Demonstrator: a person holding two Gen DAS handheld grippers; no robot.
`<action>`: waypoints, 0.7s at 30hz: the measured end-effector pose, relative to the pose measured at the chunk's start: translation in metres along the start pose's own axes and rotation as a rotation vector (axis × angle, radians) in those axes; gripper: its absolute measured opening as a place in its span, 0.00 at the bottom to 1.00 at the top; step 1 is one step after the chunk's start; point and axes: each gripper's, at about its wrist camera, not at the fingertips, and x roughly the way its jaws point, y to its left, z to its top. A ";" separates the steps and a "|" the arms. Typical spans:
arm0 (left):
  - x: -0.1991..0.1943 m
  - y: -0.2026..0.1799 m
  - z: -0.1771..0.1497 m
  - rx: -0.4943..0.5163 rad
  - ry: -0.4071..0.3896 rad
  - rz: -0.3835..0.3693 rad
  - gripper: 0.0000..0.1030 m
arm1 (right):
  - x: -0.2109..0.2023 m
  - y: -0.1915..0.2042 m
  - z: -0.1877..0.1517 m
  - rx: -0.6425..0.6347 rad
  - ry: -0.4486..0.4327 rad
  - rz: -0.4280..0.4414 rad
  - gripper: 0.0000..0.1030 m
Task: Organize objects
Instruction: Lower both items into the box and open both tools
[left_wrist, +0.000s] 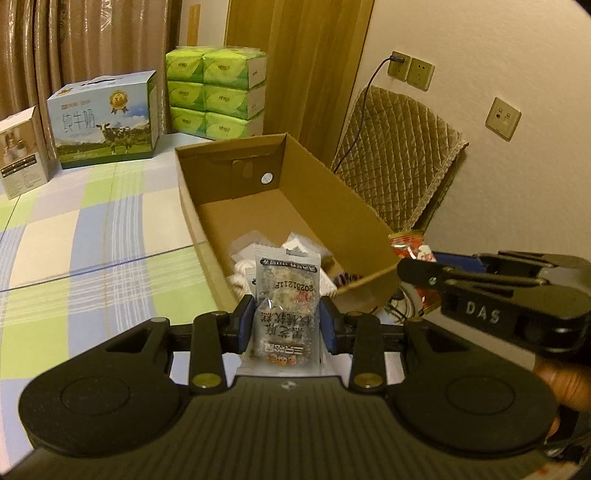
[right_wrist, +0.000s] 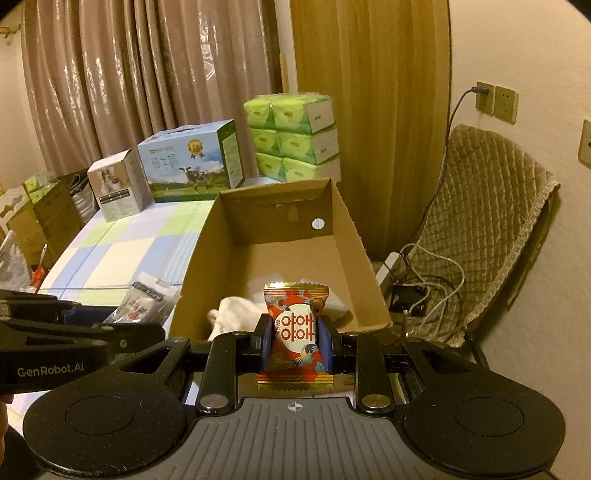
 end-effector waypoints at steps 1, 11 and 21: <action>0.002 0.000 0.003 -0.001 0.000 -0.003 0.31 | 0.003 -0.001 0.003 -0.002 -0.001 0.001 0.23; 0.031 0.003 0.034 -0.009 0.006 -0.020 0.31 | 0.036 -0.011 0.036 -0.014 0.006 0.022 0.23; 0.064 0.023 0.074 -0.047 0.008 -0.018 0.31 | 0.078 -0.028 0.077 0.018 0.023 0.052 0.23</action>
